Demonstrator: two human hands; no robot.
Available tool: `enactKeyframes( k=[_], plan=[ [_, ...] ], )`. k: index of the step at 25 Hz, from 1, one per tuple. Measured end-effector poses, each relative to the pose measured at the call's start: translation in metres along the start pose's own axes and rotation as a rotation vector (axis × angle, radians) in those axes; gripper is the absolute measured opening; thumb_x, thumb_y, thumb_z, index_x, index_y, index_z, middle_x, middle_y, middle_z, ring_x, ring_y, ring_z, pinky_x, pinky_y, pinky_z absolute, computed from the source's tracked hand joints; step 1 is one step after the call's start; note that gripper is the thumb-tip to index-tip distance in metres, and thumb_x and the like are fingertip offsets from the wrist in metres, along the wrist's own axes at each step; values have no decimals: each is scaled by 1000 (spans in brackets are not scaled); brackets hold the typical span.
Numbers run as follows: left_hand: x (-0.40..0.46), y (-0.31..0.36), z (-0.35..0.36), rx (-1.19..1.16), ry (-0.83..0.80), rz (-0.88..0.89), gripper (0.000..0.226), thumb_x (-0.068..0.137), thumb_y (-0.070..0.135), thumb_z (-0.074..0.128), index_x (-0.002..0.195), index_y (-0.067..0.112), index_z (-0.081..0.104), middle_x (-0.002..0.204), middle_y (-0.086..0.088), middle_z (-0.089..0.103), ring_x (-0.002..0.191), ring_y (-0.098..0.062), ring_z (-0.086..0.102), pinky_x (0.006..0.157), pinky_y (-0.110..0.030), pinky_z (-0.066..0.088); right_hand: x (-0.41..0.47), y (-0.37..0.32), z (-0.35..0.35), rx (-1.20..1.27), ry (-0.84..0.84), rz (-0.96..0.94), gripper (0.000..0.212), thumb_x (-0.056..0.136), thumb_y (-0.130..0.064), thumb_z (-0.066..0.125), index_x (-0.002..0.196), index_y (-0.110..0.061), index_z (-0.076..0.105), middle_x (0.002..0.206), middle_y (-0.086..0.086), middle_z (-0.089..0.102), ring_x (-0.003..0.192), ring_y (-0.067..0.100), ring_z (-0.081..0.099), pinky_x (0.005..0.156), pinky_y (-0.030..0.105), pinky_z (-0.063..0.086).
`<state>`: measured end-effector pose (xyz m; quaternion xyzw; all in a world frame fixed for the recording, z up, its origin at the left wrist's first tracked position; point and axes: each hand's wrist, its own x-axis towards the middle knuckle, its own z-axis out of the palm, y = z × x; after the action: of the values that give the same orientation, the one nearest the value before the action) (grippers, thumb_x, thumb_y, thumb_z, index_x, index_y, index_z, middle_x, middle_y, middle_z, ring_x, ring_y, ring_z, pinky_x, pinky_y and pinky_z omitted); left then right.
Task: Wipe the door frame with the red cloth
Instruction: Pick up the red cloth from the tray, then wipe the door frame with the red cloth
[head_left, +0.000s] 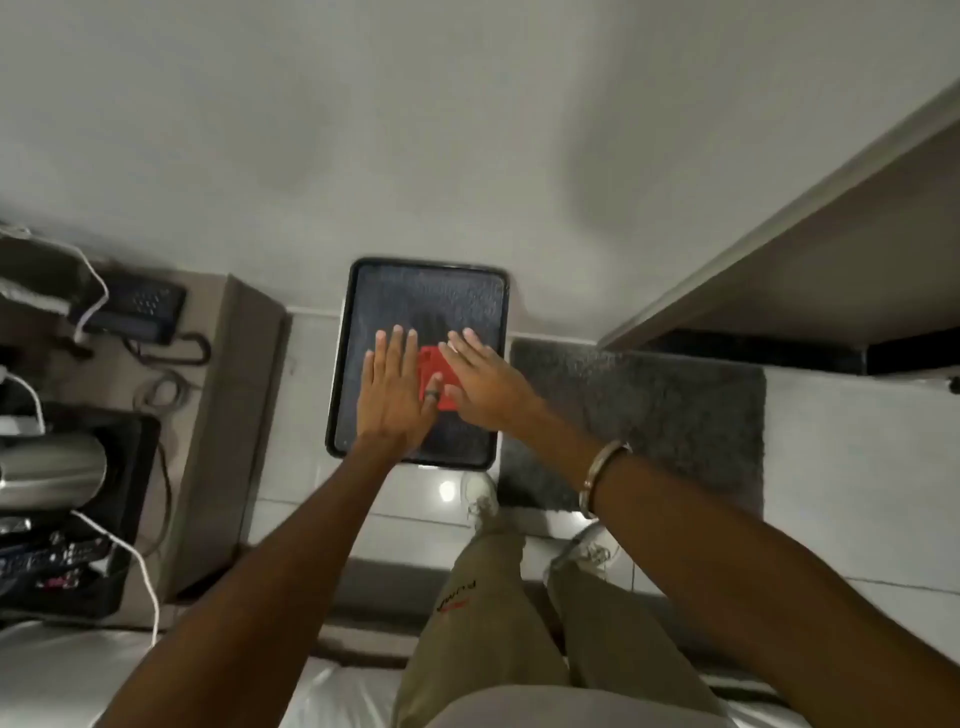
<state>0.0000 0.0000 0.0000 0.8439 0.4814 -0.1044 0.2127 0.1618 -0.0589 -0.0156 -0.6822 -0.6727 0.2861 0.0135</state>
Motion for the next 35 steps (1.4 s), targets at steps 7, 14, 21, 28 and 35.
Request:
enactKeyframes(
  k=[7,14,21,28,35],
  plan=[
    [34,-58,32,58,74,18,69,109,37,40,165,6,17,174,-19,11,163,-35,3,132,-49,6,48,-27,55,-303,-160,166,77,108,-30,45,163,1,0,173,23,1,160,49,-1,128,65,13],
    [25,-34,-1,-67,198,63,63,108,24,40,163,0,22,173,-22,14,162,-38,4,133,-53,10,61,-17,-1,192,-90,348,36,95,-17,61,127,0,62,123,21,67,117,39,64,97,45,55],
    [21,116,-128,-174,480,370,62,105,28,39,158,-4,35,168,-25,28,160,-43,16,131,-54,15,-82,31,-172,2237,367,414,46,81,16,28,108,1,62,93,19,73,85,35,73,76,41,64],
    [32,295,-260,-77,826,827,64,106,36,42,159,2,35,169,-19,29,161,-36,14,130,-56,18,-235,99,-284,2237,1063,234,47,92,18,32,129,-1,54,110,15,64,96,30,63,75,43,62],
    [34,445,-410,108,1277,1060,62,106,31,49,159,2,34,168,-23,30,158,-43,18,131,-55,15,-275,146,-382,617,1915,87,72,87,-7,49,155,-29,42,154,-23,50,146,1,47,120,17,38]
  ],
)
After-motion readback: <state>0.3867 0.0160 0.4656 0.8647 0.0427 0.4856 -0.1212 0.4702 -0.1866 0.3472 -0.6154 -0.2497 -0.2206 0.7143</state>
